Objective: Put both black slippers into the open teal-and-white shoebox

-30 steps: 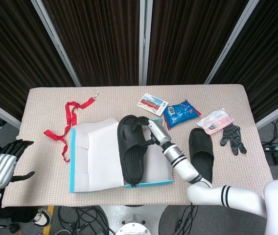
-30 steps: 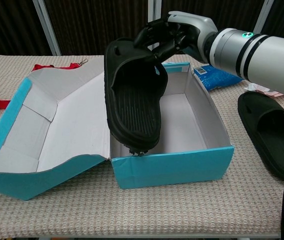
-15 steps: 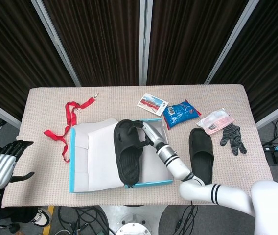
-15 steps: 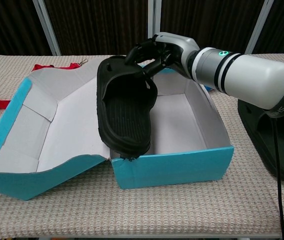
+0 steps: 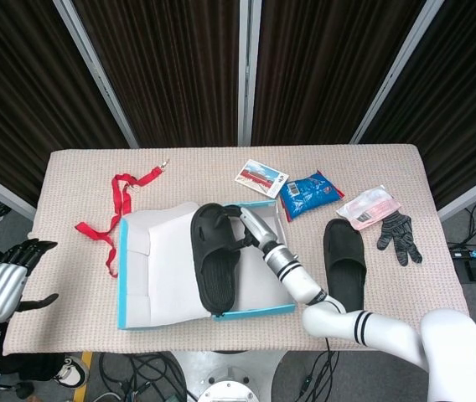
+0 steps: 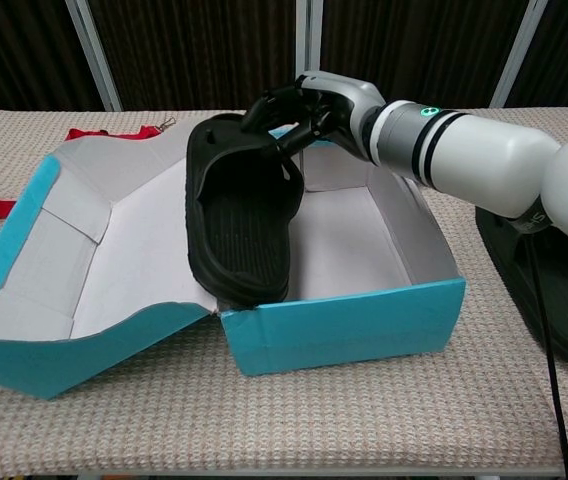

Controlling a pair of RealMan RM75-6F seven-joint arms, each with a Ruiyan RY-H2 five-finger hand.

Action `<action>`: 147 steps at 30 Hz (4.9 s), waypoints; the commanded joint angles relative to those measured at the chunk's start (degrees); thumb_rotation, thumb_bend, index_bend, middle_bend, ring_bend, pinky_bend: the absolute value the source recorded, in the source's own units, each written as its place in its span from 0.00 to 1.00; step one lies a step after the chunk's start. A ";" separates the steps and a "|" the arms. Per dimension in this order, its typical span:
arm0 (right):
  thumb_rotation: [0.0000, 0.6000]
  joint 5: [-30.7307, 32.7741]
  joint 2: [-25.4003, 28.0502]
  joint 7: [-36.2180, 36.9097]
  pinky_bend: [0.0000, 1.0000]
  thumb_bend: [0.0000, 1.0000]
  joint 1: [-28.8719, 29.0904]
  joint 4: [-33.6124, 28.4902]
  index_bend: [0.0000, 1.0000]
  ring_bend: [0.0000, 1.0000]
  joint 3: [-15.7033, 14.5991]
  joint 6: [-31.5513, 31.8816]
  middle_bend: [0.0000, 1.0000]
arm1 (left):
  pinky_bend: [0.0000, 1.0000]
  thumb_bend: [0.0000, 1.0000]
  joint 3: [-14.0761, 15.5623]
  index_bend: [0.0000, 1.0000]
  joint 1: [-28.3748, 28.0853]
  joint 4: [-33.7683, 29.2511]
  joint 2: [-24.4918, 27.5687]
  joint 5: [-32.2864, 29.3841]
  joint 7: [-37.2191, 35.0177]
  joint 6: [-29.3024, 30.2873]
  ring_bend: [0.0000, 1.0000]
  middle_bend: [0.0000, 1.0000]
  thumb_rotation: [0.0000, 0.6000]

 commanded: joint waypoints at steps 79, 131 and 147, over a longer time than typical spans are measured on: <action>1.00 -3.75 35.92 -18.90 0.12 0.03 -7.01 -32.78 0.00 0.00 -4.02 6.81 0.10 | 0.18 0.12 0.69 0.15 -0.64 -0.18 -0.87 0.94 1.95 -0.68 0.11 0.16 1.00; 1.00 43.72 35.02 -60.64 0.00 0.03 8.05 -22.14 0.00 0.00 -29.85 1.31 0.02 | 0.18 0.12 1.22 0.15 -2.36 -4.04 -0.38 -0.31 7.36 -4.83 0.11 0.16 1.00; 1.00 50.49 29.09 -65.22 0.00 0.06 12.03 -19.23 0.00 0.00 -32.16 4.90 0.07 | 0.18 0.08 1.24 0.15 -2.16 -2.97 -0.37 -0.84 5.33 -4.79 0.11 0.16 1.00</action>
